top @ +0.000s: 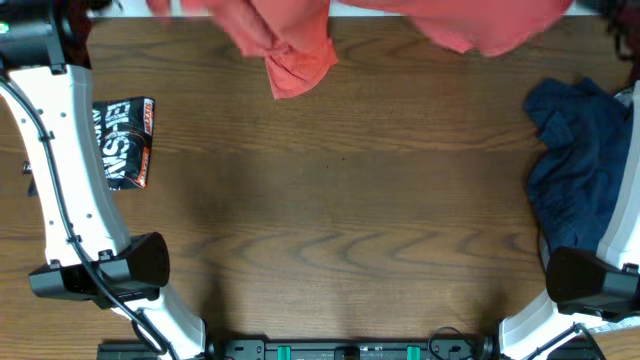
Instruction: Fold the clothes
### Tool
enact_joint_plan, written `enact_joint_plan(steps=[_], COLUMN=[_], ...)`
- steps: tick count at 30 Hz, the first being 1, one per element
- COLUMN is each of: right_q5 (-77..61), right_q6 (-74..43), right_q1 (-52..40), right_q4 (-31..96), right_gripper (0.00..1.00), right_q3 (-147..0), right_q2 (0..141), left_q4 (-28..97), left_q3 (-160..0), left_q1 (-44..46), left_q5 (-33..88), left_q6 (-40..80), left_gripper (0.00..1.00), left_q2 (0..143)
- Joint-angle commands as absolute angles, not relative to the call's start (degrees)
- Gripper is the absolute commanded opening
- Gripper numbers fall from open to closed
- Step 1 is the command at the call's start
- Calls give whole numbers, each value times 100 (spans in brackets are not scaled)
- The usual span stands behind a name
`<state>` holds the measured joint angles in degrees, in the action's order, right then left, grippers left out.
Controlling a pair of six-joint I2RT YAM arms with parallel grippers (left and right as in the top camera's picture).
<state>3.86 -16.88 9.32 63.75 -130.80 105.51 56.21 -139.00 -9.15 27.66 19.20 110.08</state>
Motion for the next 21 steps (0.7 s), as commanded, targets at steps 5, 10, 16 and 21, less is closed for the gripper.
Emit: enact_joint_plan(steps=[5,10,16,21], right_q5=[1295,1321,1155,731], right_q6=[-1719,-1820,-1820,-1745], right_q1=[1028,1046,1044,1044], right_q4=[7736,7959,8479,8593], right_gripper=[1,1,1,1], right_q3=[-12073,-11316,-10680,-9684], right_q2=[10613,10613,10613,10610], left_q4=[8366,8903,9122,9332], left_q3=[-13279,-12429,-11491,-10278], left_q1=[-786,-779,-729,-585], left_q5=[2845,2370,2362,1946], left_q6=[534,405,403,318], left_gripper=[6,6,6,6], left_q2=[11124,11124,11124,11111])
